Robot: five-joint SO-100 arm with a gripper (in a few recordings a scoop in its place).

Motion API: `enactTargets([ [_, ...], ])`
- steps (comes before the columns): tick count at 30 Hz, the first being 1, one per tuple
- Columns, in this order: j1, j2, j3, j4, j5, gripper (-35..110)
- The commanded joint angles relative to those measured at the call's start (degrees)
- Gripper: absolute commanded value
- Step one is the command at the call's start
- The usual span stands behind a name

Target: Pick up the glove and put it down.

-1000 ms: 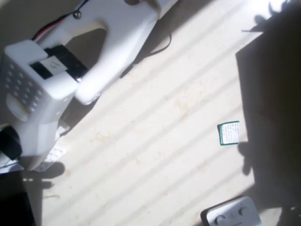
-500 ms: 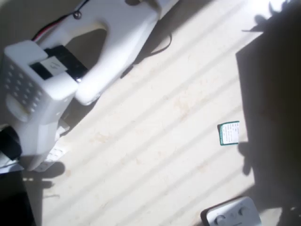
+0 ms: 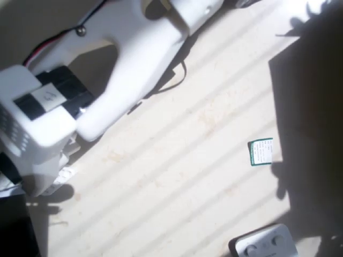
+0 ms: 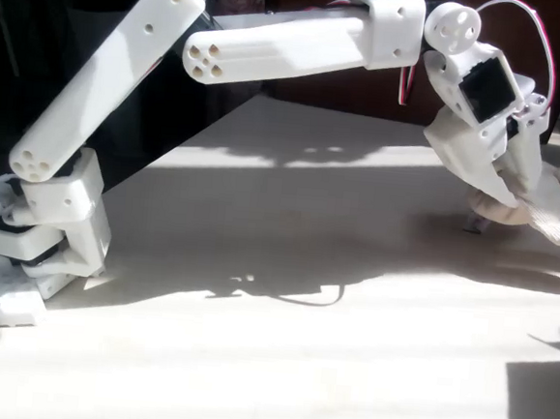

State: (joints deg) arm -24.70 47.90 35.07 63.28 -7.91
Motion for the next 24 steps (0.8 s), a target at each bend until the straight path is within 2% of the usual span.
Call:
enactTargets([
  [1,2.99,7.73,-1.76,1.93,-0.09,0],
  [11,14.94,13.71,-1.76,8.7,-0.44,0],
  [17,23.64,16.08,-1.76,12.57,-5.62,0],
  [24,33.4,16.08,-1.41,15.73,-6.33,0],
])
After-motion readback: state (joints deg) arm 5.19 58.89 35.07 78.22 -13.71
